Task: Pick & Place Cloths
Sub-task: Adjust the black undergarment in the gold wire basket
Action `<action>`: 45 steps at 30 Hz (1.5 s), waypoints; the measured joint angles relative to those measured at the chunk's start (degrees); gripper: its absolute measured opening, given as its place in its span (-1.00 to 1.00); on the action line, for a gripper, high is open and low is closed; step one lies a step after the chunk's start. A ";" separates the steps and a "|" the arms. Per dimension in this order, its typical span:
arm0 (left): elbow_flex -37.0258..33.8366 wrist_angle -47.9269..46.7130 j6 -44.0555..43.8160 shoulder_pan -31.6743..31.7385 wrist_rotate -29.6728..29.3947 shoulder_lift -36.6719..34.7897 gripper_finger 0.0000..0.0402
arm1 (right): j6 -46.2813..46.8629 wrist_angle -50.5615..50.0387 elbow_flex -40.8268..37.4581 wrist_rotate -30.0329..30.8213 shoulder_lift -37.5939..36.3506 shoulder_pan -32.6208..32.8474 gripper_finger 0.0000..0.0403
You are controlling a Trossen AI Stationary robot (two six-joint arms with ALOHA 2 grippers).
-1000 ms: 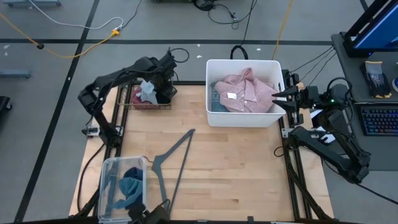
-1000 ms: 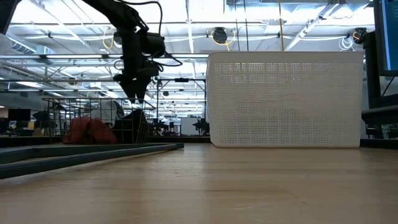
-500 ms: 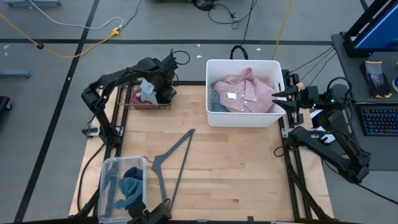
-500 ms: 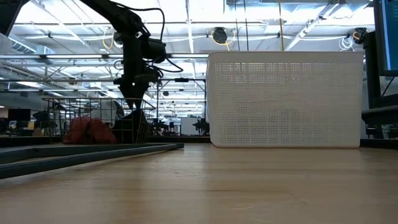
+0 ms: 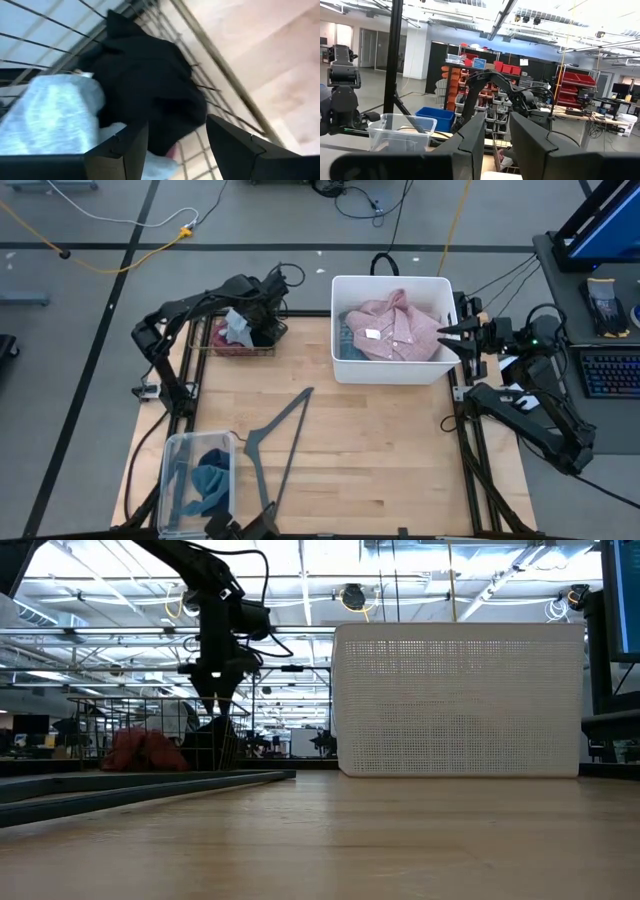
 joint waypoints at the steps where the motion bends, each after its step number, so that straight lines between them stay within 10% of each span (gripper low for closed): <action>1: 0.00 0.08 0.02 0.00 -0.89 0.00 0.02 | 0.00 0.00 0.00 -0.02 0.00 0.00 -0.58; 21: 0.29 1.33 -3.48 -0.43 -2.50 4.76 0.00 | 1.53 0.09 0.00 -0.44 0.00 0.00 -0.58; 35: 0.28 1.30 -6.36 -0.33 -3.45 4.85 -0.95 | 1.57 0.45 0.00 -0.44 0.02 -0.01 -0.58; 45: 0.65 0.74 -6.23 -0.39 -3.45 0.01 -0.99 | 1.57 0.46 -0.02 -0.42 0.02 0.00 -0.58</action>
